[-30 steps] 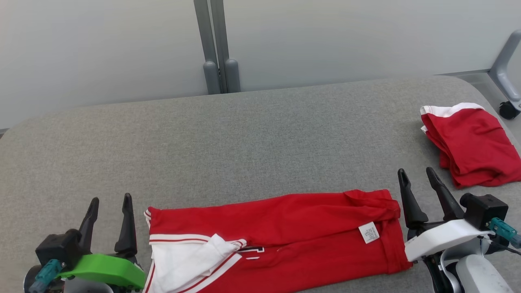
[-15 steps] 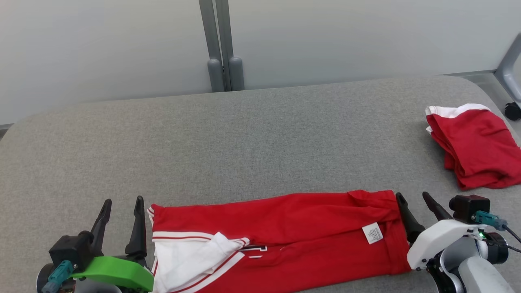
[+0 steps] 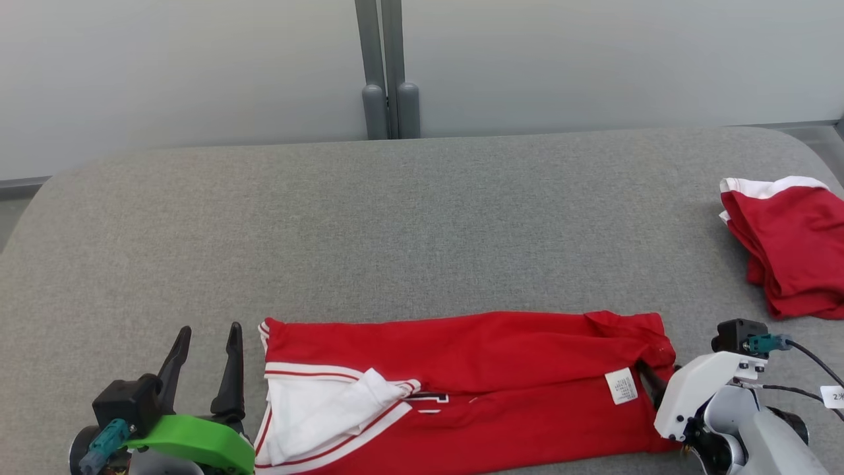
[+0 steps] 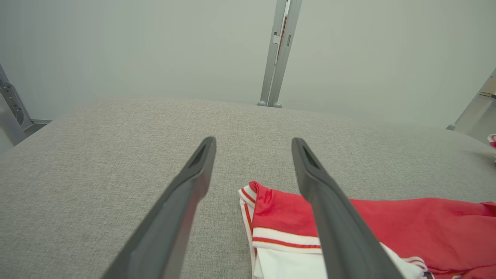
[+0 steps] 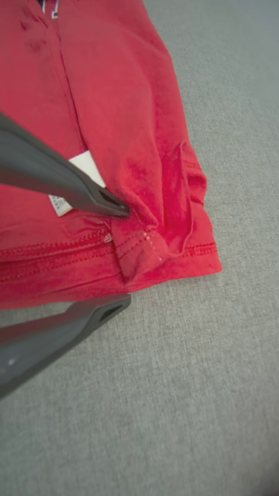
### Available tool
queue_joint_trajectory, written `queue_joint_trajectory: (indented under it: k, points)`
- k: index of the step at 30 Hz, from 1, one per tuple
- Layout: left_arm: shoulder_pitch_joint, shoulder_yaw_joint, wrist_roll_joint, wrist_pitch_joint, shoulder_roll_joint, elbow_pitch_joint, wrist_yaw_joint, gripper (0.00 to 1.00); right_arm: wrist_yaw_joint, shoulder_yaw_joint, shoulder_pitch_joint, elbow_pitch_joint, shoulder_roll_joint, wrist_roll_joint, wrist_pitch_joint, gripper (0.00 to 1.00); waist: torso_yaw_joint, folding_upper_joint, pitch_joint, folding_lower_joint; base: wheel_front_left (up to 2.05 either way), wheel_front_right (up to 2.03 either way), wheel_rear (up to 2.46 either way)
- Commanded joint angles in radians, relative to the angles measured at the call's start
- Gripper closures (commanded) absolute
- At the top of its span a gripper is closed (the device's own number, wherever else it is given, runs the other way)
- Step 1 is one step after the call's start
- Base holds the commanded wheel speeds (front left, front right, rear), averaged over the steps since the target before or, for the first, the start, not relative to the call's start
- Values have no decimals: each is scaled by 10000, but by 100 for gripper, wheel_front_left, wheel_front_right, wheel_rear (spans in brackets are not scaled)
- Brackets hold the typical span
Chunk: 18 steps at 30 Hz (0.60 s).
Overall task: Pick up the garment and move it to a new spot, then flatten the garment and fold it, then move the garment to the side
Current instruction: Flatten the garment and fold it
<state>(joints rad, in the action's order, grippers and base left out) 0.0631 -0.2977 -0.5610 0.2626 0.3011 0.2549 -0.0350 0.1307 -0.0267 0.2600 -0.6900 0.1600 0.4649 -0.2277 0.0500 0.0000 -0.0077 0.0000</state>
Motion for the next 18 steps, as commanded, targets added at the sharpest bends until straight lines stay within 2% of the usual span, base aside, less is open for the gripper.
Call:
queue_joint_trajectory:
  k: [1,6,10,11,12,14,18]
  points:
    - [204,-5,25,27,19,18,58,0,0,91,122,-162,-35,78,-8,0,77,0,65,0,0,0,0]
    - [317,-46,-27,13,45,175,139,0,-6,456,312,-782,-111,-8,80,0,220,0,220,0,0,0,0]
    - [424,-104,-41,-8,50,306,170,0,-6,455,347,-1255,-292,217,-287,0,306,0,284,0,0,0,0]
    - [442,-116,-47,-16,53,330,180,0,-5,371,308,-1336,-360,293,-402,16,329,0,290,0,0,0,0]
    - [448,-122,-52,-17,57,350,182,0,2,335,302,-1349,-403,392,-444,58,342,0,290,0,0,0,0]
    - [453,-126,-75,-9,69,402,181,0,5,196,285,-1316,-470,575,-508,100,361,0,273,0,0,0,0]
    - [395,-124,-98,-14,89,487,136,0,3,11,252,-1012,-357,849,-196,100,339,0,153,0,0,0,0]
